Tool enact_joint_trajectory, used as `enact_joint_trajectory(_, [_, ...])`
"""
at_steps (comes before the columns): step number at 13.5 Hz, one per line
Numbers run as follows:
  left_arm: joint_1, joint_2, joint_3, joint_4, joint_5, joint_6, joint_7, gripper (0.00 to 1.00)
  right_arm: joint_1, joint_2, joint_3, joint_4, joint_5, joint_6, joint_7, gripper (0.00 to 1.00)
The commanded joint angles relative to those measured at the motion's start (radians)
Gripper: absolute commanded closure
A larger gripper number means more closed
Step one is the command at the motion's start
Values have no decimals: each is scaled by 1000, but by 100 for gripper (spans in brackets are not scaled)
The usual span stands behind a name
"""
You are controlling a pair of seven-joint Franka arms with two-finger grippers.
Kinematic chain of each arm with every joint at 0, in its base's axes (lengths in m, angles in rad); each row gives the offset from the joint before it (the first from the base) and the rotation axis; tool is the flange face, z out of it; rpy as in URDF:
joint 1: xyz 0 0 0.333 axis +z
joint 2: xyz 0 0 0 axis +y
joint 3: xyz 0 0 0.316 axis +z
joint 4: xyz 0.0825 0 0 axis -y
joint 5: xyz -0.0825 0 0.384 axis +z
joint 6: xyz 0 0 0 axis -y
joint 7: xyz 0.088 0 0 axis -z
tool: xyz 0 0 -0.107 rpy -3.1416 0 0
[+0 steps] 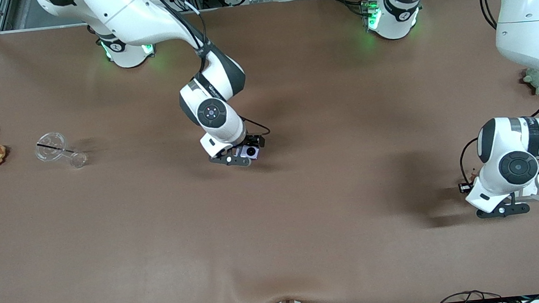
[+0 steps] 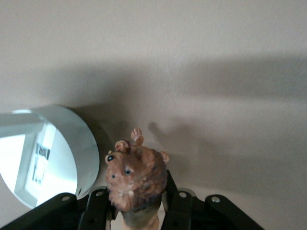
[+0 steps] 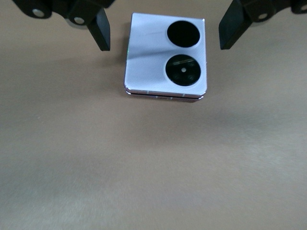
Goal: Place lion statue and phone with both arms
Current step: 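Carry the lion toward the white lamp while the right gripper reaches the phone, then grasp the phone with the right gripper while the left gripper lowers the lion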
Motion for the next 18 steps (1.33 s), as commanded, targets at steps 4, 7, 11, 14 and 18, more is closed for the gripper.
enact_joint_trajectory(4, [0,57,-13,55,-60,80,-38,75,31,25,-10,2,7,55,67,0])
enact_joint_trajectory(7, [-4,63,-13,63,-78,81,-32,71,39,35,-10,2,7,64,70,0])
enact_joint_trajectory(11, [-3,72,-13,62,-73,89,-17,0,39,35,-11,0,2,51,69,0])
enact_joint_trajectory(14, [-1,62,-13,60,-67,91,-8,0,45,43,-16,-1,-12,51,69,0])
enact_joint_trajectory(18, [0,26,-27,44,-71,63,-18,0,58,60,-17,0,-15,63,72,0])
